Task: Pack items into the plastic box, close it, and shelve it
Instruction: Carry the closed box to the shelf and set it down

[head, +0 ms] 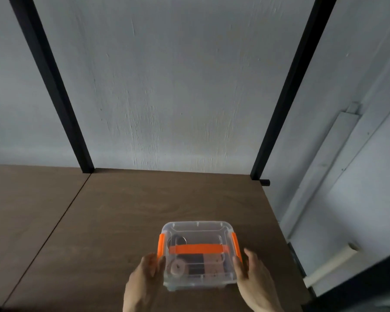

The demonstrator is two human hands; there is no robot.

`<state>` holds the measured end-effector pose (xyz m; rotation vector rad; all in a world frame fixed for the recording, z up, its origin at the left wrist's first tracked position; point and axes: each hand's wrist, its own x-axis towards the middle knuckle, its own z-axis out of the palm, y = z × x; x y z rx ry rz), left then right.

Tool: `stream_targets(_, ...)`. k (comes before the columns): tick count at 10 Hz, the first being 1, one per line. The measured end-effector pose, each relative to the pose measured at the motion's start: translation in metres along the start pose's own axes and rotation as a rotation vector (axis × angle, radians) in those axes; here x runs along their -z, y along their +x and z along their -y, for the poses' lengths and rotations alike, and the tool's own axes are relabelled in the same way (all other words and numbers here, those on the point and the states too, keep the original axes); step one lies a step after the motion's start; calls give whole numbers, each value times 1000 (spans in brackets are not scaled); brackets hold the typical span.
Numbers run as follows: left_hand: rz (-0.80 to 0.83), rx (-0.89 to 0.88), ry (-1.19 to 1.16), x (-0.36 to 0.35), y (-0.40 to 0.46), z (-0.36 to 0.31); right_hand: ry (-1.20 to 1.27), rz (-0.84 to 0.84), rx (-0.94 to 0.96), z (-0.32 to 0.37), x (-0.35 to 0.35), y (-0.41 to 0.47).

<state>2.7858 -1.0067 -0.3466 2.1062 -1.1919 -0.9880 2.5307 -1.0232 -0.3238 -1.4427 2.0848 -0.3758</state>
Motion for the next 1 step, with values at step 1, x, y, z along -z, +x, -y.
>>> stream_targets(1,-24,-68,167,7,-14,0,-112,-2,29,-15,5,-9)
